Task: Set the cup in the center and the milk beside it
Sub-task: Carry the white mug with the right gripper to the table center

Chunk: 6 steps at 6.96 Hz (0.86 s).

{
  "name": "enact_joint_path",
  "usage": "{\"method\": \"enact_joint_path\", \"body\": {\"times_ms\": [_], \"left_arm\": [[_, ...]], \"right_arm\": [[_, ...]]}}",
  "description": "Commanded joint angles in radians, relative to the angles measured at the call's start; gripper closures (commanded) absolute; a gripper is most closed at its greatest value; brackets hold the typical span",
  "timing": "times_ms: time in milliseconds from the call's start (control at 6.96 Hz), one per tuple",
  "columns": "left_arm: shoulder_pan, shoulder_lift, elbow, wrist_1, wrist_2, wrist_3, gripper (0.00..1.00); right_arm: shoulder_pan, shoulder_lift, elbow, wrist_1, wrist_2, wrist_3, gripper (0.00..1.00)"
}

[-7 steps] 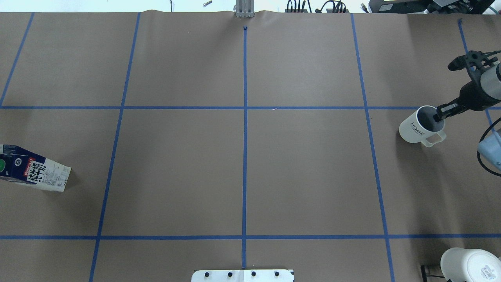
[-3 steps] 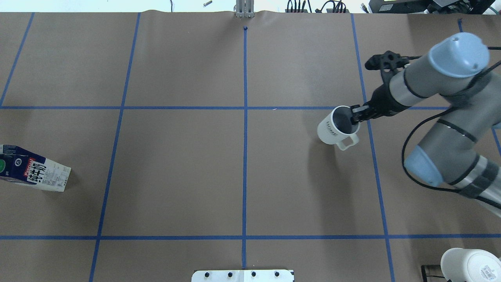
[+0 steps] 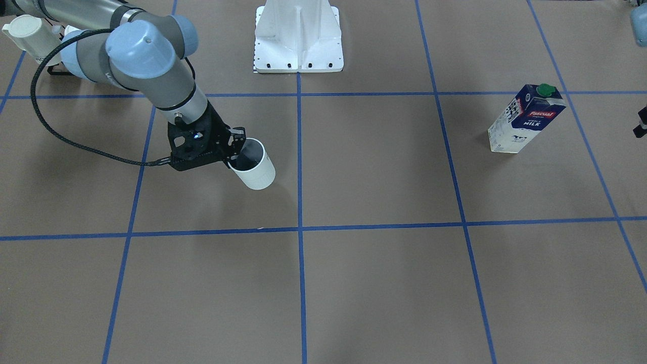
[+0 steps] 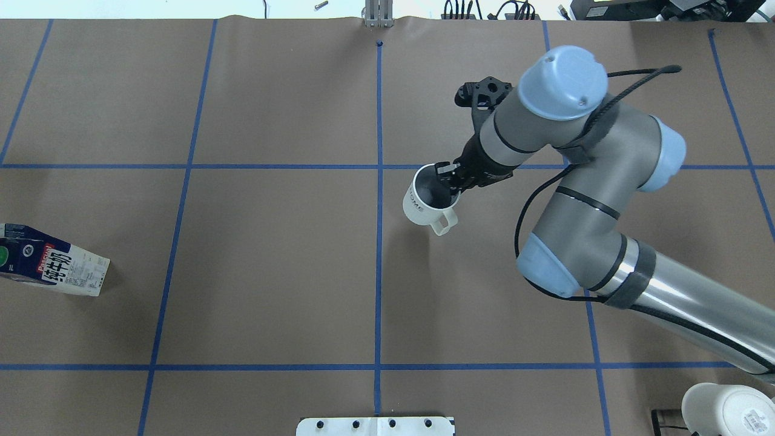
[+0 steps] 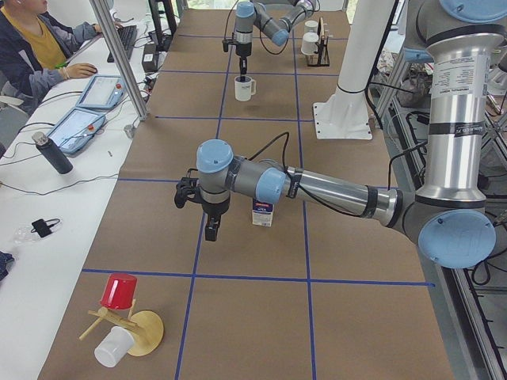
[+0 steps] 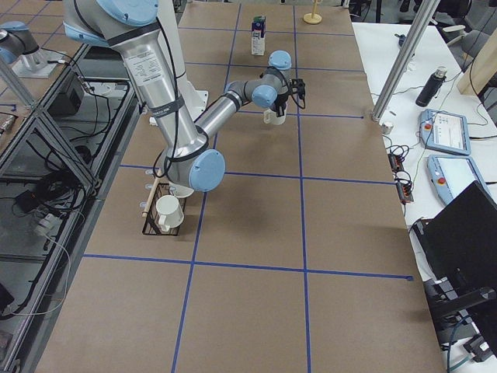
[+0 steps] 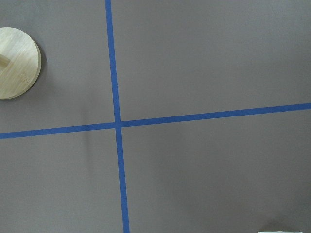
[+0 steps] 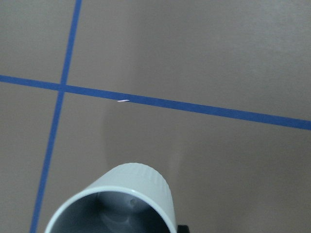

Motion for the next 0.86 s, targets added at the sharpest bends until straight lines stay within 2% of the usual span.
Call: {"method": "enact_joint_path", "body": {"times_ms": [0,719], "left_arm": [[0.000,0.002,-0.005,0.001,0.000,0.000,0.02],[0.000,0.002,-0.004,0.001,0.000,0.000,0.02]], "right_arm": [[-0.060,0.089,-0.068,-0.045,-0.082,0.113,1.00],[-0.095,0.121,-0.116,-0.045,-0.087,0.150,1.00]]}}
